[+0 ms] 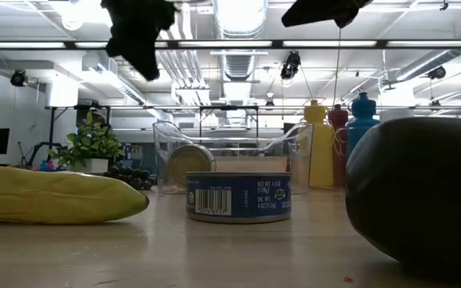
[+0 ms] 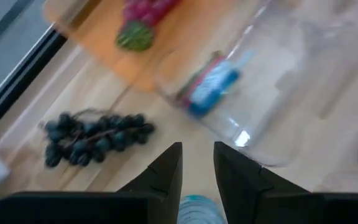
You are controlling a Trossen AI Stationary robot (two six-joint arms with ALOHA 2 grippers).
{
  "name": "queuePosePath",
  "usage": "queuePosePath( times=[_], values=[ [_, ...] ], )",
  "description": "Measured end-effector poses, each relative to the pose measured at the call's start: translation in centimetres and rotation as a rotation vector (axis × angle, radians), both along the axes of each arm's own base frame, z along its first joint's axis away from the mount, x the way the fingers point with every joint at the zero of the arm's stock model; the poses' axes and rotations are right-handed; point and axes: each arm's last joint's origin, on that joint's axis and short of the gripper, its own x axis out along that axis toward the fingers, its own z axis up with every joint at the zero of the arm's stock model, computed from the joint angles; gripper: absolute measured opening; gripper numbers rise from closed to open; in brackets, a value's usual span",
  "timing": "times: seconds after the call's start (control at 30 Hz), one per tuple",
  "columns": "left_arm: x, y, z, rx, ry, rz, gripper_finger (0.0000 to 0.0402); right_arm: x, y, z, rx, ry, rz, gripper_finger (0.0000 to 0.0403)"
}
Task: Pick & Place Food Item
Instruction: Put the transparent water bottle into the right transparent bin
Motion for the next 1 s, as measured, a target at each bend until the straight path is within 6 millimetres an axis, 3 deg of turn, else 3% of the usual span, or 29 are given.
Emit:
queuePosePath(
  times=[0.23,0.4,0.6,0.77,1.0],
  values=[
    [-1.1,3.2,-1.2,-0.023,0.031,0.176,0.0097,0.0,0.0,0.2,-0.01,-0.009,0.009,0.0008],
    [-1.5,4.1,-1.3,-0.025,0.04,0.214,0.0097,0.1,0.0,0.1,-0.011,-0.008,0.008,0.0008],
    [-1.6,4.0,-1.2,-0.009,0.057,0.16,0.0097,0.1,0.0,0.1,-0.015,-0.004,0.01,0.0008],
    [-3.0,3.4,0.1,-0.001,0.033,0.154,0.0097,0.1,0.0,0.0,-0.016,-0.003,0.011,0.0008],
    [-6.0,0.6,2.4,0.03,-0.011,0.1,0.0097,0.1,0.0,0.0,-0.019,-0.001,0.011,0.0008]
  ],
)
